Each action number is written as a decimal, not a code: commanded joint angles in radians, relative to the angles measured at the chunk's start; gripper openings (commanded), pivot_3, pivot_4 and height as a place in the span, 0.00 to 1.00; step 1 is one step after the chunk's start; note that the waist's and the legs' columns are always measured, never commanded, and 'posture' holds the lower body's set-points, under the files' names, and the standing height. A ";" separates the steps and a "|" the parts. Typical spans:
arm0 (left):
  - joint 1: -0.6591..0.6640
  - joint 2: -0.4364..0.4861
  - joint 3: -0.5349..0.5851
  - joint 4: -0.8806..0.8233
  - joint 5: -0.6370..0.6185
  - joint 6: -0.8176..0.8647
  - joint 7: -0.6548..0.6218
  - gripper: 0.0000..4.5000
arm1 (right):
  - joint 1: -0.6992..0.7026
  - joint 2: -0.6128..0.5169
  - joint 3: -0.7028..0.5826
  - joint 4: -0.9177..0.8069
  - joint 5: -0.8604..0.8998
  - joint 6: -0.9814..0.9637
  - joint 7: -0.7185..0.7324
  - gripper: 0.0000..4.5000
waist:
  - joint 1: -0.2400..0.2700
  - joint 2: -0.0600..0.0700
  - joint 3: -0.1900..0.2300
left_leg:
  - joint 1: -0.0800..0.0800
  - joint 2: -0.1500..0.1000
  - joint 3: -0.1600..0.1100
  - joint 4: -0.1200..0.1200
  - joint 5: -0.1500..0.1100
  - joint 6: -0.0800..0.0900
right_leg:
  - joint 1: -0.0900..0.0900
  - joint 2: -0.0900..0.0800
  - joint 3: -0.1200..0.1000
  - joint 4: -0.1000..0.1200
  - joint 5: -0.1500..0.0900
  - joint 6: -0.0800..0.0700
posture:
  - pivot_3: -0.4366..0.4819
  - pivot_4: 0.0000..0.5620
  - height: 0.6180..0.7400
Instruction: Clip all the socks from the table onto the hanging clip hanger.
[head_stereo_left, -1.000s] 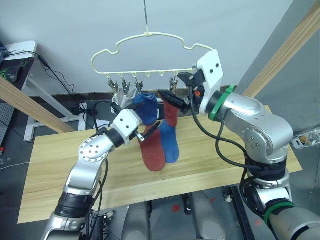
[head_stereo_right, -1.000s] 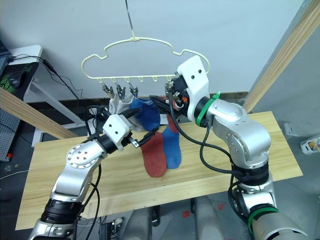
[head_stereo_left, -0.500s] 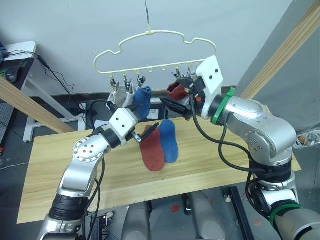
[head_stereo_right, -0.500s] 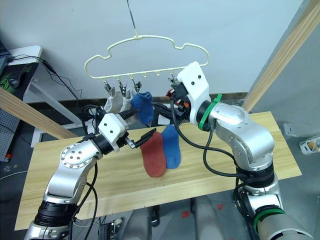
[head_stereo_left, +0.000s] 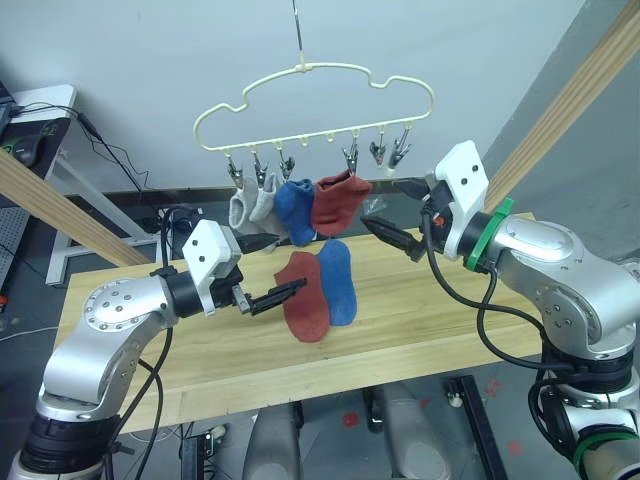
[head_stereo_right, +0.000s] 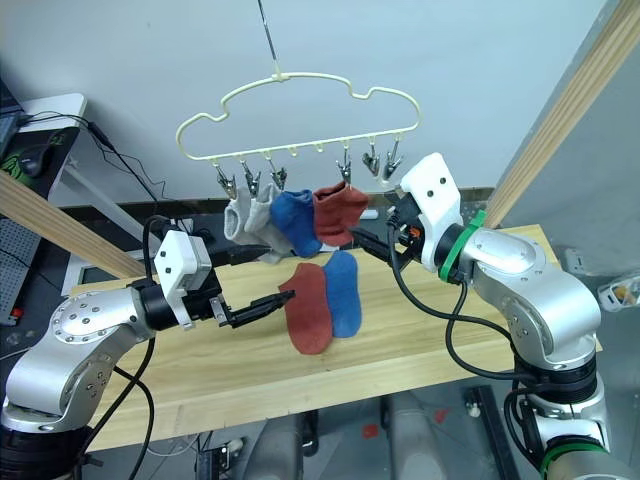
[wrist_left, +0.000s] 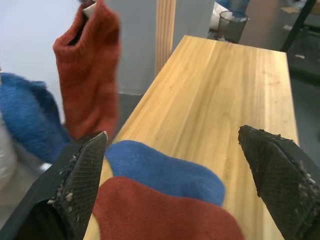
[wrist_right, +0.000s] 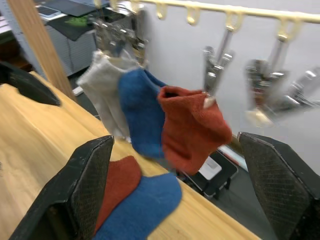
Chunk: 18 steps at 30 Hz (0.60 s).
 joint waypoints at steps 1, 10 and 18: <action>-0.030 0.002 0.020 -0.051 -0.034 0.022 0.020 0.99 | 0.010 0.020 0.007 -0.012 -0.041 -0.036 -0.055 0.93 | 0.000 0.000 -0.003 | 0.000 0.000 0.000 0.001 0.000 0.000 | 0.000 0.001 0.000 0.000 0.000 0.000 | 0.32 0.45 1.00; -0.107 -0.015 -0.004 -0.047 -0.058 0.061 0.054 1.00 | -0.007 0.109 0.039 0.048 -0.121 -0.063 -0.151 0.66 | 0.000 -0.001 -0.016 | -0.001 0.003 0.000 0.008 0.000 0.000 | 0.001 0.004 0.001 0.001 0.002 0.001 | 0.32 0.44 1.00; -0.185 -0.039 -0.034 -0.007 -0.048 0.072 0.067 1.00 | -0.068 0.180 0.072 0.187 -0.205 -0.128 -0.204 0.58 | 0.000 -0.001 -0.016 | -0.001 0.003 0.000 0.010 0.000 0.000 | 0.001 0.005 0.003 0.001 0.005 0.000 | 0.31 0.46 1.00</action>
